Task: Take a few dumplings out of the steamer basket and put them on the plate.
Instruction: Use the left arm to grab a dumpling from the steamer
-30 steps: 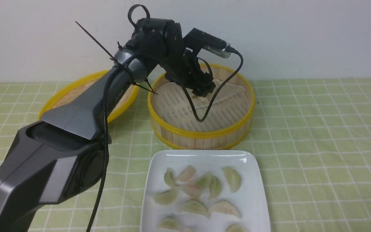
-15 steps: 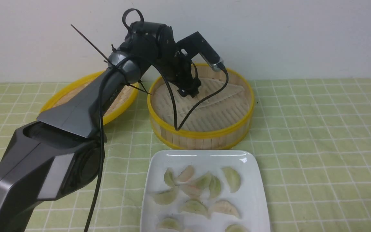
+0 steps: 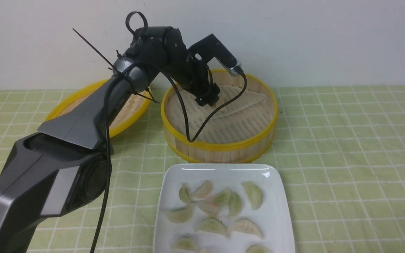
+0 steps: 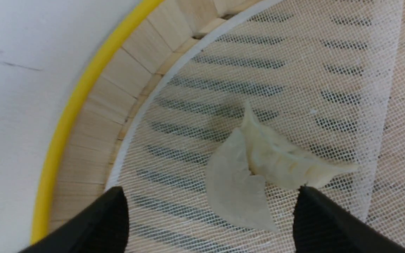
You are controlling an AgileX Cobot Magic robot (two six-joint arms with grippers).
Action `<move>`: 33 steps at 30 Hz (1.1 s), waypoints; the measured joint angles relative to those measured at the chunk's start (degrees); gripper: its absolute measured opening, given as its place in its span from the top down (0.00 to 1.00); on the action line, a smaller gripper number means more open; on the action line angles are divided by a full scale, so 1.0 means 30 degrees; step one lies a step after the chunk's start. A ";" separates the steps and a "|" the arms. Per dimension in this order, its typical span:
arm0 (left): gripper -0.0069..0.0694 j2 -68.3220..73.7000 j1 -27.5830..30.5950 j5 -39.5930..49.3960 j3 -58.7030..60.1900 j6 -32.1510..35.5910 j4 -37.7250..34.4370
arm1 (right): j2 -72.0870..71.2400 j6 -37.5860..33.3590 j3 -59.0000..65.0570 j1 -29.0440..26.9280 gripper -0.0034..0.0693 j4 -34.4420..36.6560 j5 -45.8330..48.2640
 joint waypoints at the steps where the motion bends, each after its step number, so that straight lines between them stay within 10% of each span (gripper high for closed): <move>1: 0.17 0.0225 0.0000 0.0000 0.0000 0.0049 0.0000 | 0.0000 0.0000 0.0000 0.0000 0.97 0.0000 0.0000; 14: 0.20 0.1196 0.0017 -0.1688 -0.0230 0.0933 -0.0212 | 0.0000 0.1574 0.0153 0.0000 0.97 0.3678 -0.2935; 22: 0.68 0.1315 -0.0350 -0.1617 -0.0307 0.0933 -0.0228 | 0.0000 0.4024 0.0153 0.0000 0.97 0.9290 -0.4026; 33: 0.67 0.0324 -0.0203 0.3242 -0.1132 -0.1203 0.0355 | 0.0000 0.3832 0.0153 0.0000 0.97 1.1022 -0.4823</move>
